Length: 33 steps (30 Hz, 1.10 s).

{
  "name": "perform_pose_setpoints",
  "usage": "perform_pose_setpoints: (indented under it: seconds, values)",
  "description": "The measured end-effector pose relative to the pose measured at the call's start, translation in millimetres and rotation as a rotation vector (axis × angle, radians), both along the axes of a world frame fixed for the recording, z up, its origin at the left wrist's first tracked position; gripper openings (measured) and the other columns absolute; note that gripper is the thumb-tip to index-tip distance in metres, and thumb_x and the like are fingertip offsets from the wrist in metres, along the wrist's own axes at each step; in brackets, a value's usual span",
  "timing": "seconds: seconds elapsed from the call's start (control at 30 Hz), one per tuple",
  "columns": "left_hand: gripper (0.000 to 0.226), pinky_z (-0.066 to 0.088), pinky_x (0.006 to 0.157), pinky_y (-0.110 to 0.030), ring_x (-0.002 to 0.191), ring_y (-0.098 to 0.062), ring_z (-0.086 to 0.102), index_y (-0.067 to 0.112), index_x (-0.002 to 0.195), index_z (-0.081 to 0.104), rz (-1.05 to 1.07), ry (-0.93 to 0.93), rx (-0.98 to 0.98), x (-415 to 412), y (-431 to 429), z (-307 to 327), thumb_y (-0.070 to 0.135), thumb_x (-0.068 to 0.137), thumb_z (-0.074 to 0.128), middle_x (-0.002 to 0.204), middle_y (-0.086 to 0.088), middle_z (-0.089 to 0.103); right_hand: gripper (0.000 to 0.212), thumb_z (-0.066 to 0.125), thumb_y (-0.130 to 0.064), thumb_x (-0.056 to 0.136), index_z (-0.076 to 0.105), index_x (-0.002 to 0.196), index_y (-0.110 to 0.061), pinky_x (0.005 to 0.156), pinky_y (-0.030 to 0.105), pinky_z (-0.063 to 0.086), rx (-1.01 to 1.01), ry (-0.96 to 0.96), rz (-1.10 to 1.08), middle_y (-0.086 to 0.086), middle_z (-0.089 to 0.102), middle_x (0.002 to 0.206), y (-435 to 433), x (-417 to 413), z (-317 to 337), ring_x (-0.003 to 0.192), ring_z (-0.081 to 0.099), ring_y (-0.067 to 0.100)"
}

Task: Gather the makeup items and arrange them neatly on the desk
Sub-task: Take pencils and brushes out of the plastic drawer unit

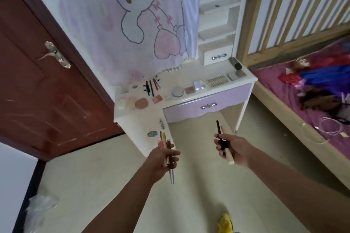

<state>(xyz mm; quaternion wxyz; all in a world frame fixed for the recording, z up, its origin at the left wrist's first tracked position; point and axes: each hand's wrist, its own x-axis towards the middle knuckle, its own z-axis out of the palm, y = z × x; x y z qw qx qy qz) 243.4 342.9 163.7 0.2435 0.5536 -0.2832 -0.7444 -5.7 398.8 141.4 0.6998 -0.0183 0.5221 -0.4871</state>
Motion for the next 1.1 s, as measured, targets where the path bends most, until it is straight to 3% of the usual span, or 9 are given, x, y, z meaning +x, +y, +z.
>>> perform_pose_setpoints:
  seconds: [0.37, 0.67, 0.9, 1.03, 1.1]
  values:
    - [0.025, 0.038, 0.047, -0.024, 0.050, -0.017, 0.049, 0.011, 0.095, 0.050, 0.128, -0.031, 0.039, -33.2, -201.5, -11.0, -0.011, 0.085, 0.050, 0.082, -0.016, 0.055, 0.008, 0.052, -0.010, 0.098, 0.057, 0.092, -0.008, 0.042, 0.023, 0.044, 0.008, 0.105, 0.157, 0.007, 0.061, 0.068, -241.3, -38.9, 9.1, 0.053, 0.050, 0.016]
    - [0.028, 0.038, 0.048, -0.024, 0.051, -0.018, 0.043, 0.015, 0.082, 0.049, 0.086, -0.138, 0.035, -50.1, -388.1, -37.6, -0.012, 0.087, 0.049, 0.068, -0.010, 0.047, 0.008, 0.049, -0.004, 0.098, 0.054, 0.092, -0.006, 0.045, 0.024, 0.044, 0.036, 0.144, 0.133, 0.011, 0.057, 0.069, -419.6, -41.1, -10.9, 0.054, 0.050, 0.018]
    - [0.016, 0.052, 0.038, -0.028, 0.055, -0.022, 0.049, 0.006, 0.090, 0.051, -0.012, -0.378, -0.015, -81.7, -484.2, -61.4, -0.009, 0.090, 0.049, 0.073, -0.013, 0.045, 0.005, 0.051, -0.003, 0.098, 0.050, 0.094, -0.001, 0.046, 0.029, 0.048, 0.125, 0.348, 0.223, 0.017, 0.057, 0.069, -520.7, -46.4, -33.2, 0.056, 0.056, 0.026]
    - [0.020, 0.056, 0.045, -0.033, 0.058, -0.022, 0.053, -0.001, 0.111, 0.052, -0.039, -0.459, 0.016, -99.5, -519.4, -88.4, -0.001, 0.091, 0.055, 0.081, -0.015, 0.050, 0.008, 0.049, -0.003, 0.099, 0.051, 0.098, 0.004, 0.052, 0.035, 0.051, 0.172, 0.494, 0.334, 0.019, 0.058, 0.071, -567.4, -52.1, -61.3, 0.060, 0.061, 0.030]
    - [0.018, 0.057, 0.051, -0.035, 0.059, -0.021, 0.053, -0.001, 0.108, 0.050, -0.059, -0.508, 0.026, -109.6, -532.0, -98.6, 0.003, 0.092, 0.056, 0.078, -0.013, 0.050, 0.008, 0.049, -0.004, 0.099, 0.051, 0.099, 0.004, 0.054, 0.037, 0.051, 0.183, 0.556, 0.420, 0.018, 0.059, 0.070, -587.8, -55.9, -76.3, 0.059, 0.062, 0.029]
